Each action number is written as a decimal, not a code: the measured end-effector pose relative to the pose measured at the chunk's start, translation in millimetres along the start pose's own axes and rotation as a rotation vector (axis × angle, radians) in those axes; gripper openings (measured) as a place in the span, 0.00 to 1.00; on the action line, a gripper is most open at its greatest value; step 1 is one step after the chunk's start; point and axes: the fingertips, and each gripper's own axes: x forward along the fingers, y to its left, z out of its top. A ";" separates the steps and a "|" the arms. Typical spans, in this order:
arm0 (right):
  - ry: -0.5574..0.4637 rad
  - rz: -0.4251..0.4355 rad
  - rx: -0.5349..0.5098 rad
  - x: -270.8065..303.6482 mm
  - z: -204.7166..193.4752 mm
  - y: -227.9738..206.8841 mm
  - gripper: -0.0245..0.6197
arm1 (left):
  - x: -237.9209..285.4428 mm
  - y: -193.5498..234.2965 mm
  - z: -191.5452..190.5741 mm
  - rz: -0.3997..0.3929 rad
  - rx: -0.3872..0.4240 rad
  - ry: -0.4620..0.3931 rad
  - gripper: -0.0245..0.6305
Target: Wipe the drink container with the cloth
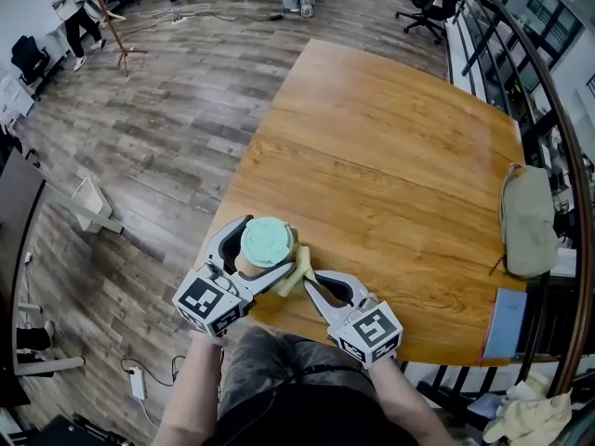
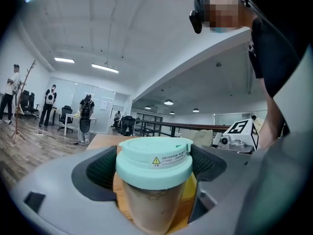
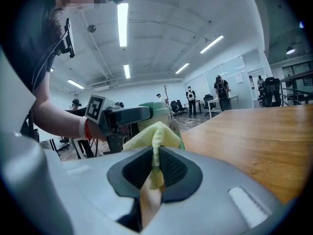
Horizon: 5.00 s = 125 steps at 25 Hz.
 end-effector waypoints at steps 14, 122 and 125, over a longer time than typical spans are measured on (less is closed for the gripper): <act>0.073 -0.111 -0.068 46.7 28.4 -0.5 0.10 | 1.3 32.7 6.3 -0.253 -0.163 -0.017 0.73; 0.303 -0.572 0.192 37.7 -67.3 -3.7 0.10 | -23.0 7.7 -3.2 -1.050 0.153 0.178 0.73; 0.250 -0.616 0.219 24.2 -60.1 -5.8 0.10 | -25.8 1.2 -4.8 -1.043 0.170 0.202 0.73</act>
